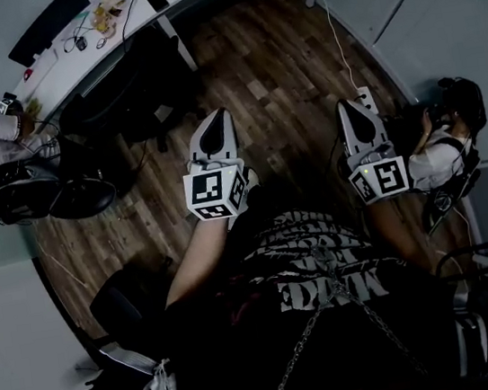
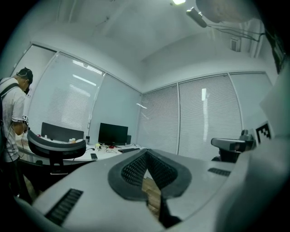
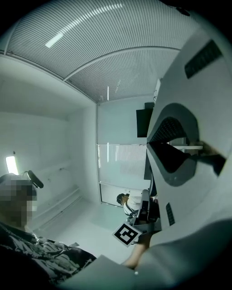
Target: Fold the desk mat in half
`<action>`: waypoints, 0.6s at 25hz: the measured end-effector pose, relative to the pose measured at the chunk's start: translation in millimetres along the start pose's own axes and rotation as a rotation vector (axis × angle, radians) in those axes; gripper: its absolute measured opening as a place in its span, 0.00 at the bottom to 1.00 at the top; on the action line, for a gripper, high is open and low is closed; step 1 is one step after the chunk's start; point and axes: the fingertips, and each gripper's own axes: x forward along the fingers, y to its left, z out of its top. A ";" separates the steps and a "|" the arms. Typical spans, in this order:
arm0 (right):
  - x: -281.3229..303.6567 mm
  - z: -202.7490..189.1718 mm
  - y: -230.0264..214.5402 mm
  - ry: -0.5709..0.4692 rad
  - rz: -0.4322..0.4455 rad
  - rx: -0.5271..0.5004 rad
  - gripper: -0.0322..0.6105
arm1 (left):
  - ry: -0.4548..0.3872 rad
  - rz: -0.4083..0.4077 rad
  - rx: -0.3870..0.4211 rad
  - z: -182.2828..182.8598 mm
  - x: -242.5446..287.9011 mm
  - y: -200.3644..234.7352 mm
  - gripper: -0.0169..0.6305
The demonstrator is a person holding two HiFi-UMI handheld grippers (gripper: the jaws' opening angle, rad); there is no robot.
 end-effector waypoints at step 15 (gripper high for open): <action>126.0 -17.1 -29.7 0.028 -0.034 -0.008 0.05 | 0.030 -0.078 -0.007 3.2 126.4 69.2 0.01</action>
